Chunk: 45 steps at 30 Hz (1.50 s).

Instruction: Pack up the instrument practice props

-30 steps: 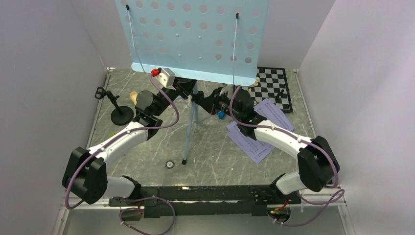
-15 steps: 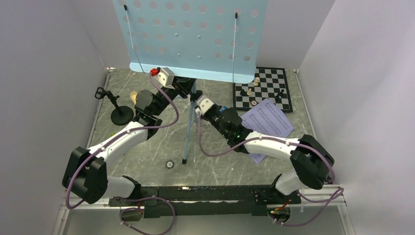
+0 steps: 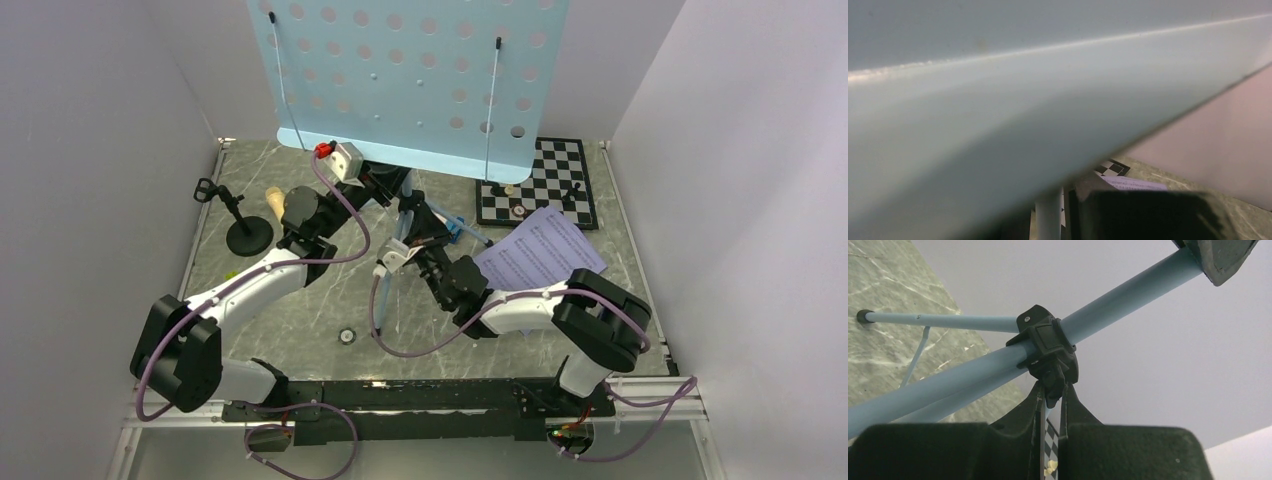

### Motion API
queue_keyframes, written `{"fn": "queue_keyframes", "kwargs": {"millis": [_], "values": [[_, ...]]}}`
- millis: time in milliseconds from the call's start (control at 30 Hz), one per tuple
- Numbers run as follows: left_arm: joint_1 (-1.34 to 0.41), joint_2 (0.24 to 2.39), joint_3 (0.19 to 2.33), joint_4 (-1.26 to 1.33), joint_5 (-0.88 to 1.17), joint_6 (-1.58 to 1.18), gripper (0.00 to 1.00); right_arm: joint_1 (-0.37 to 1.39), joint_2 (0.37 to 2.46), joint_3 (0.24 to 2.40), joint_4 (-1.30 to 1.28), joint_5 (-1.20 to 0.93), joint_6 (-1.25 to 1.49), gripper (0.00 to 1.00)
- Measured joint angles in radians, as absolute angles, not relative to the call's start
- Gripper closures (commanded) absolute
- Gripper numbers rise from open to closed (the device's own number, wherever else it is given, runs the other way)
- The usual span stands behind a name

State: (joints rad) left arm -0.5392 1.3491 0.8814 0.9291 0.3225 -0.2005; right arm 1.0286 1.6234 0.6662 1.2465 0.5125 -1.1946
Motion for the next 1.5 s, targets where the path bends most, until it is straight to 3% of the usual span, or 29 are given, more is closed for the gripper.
{"fn": "queue_keyframes", "kwargs": {"millis": [100, 133, 233, 333, 533, 700, 867, 1167, 1500], "values": [[-0.542, 1.349, 0.883, 0.927, 0.328, -0.2, 1.0, 1.047, 1.623, 0.677, 1.236, 0.567, -1.189, 0.39], [-0.543, 1.349, 0.884, 0.925, 0.327, -0.199, 1.0, 1.053, 1.623, 0.683, 1.226, 0.599, -1.183, 0.27], [-0.543, 1.345, 0.887, 0.912, 0.326, -0.197, 1.0, 1.059, 1.608, 0.693, 1.197, 0.712, -1.144, 0.09], [-0.543, 1.345, 0.889, 0.902, 0.323, -0.196, 1.0, 1.063, 1.552, 0.702, 1.1, 0.789, -1.062, 0.01], [-0.544, 1.334, 0.892, 0.878, 0.313, -0.191, 1.0, 1.095, 1.33, 0.809, 0.632, 0.799, -0.653, 0.0], [-0.544, 1.328, 0.892, 0.867, 0.308, -0.187, 1.0, 1.096, 1.15, 0.842, 0.325, 0.633, -0.239, 0.01], [-0.544, 1.324, 0.892, 0.86, 0.305, -0.188, 1.0, 1.05, 1.086, 0.751, 0.202, 0.421, 0.116, 0.03], [-0.544, 1.309, 0.892, 0.833, 0.296, -0.187, 1.0, 0.678, 1.1, 0.567, 0.24, -0.096, 0.667, 0.06], [-0.544, 1.306, 0.892, 0.828, 0.294, -0.185, 1.0, 0.513, 1.277, 0.65, 0.576, -0.431, 1.174, 0.17]]}}
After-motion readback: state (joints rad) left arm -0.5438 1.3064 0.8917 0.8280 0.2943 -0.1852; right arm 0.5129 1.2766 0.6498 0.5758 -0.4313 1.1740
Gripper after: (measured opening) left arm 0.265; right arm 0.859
